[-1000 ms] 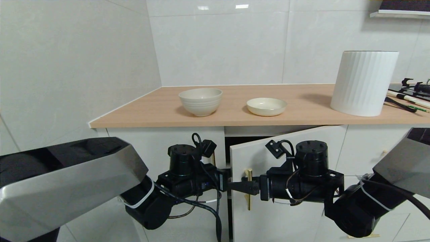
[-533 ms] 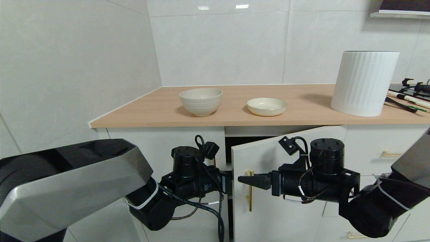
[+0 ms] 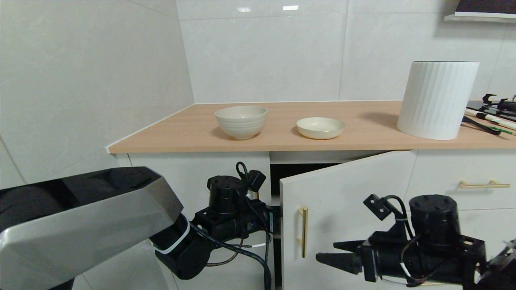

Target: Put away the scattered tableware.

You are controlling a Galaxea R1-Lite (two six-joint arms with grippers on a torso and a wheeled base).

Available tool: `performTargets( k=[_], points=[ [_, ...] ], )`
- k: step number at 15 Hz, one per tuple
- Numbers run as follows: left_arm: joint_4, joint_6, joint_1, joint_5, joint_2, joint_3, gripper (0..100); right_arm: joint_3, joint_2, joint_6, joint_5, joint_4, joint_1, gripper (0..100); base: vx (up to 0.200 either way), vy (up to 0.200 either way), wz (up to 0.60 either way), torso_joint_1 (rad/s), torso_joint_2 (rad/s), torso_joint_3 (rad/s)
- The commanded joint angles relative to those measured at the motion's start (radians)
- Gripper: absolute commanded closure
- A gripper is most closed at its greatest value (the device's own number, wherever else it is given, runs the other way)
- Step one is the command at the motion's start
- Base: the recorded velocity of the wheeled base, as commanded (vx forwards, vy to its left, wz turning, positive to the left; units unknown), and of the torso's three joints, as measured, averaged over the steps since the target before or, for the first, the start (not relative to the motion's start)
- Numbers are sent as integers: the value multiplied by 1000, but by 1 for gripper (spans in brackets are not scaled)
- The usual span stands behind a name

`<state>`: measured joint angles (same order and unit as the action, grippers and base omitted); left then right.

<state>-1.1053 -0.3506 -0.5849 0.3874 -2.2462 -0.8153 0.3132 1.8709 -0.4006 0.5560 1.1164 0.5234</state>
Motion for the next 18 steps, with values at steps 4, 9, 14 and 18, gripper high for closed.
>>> performTargets(
  k=[4,9,14,18],
  points=[
    [4,-1,-30,-1,31,-2,100,-164,-173,11,2,0,15,0,0,0,0,0,0,0],
    [4,-4,-44,1,50,2,100,-178,-173,14,-1,-1,58,0,-200,0,0,3,2,2],
    [68,-4,-53,1,13,-82,100,-187,-174,51,-2,0,61,0,-40,0,0,0,0,0],
    [150,-4,-58,-1,-18,-169,100,-189,-177,52,-2,0,63,0,0,0,0,0,0,0]
  ],
)
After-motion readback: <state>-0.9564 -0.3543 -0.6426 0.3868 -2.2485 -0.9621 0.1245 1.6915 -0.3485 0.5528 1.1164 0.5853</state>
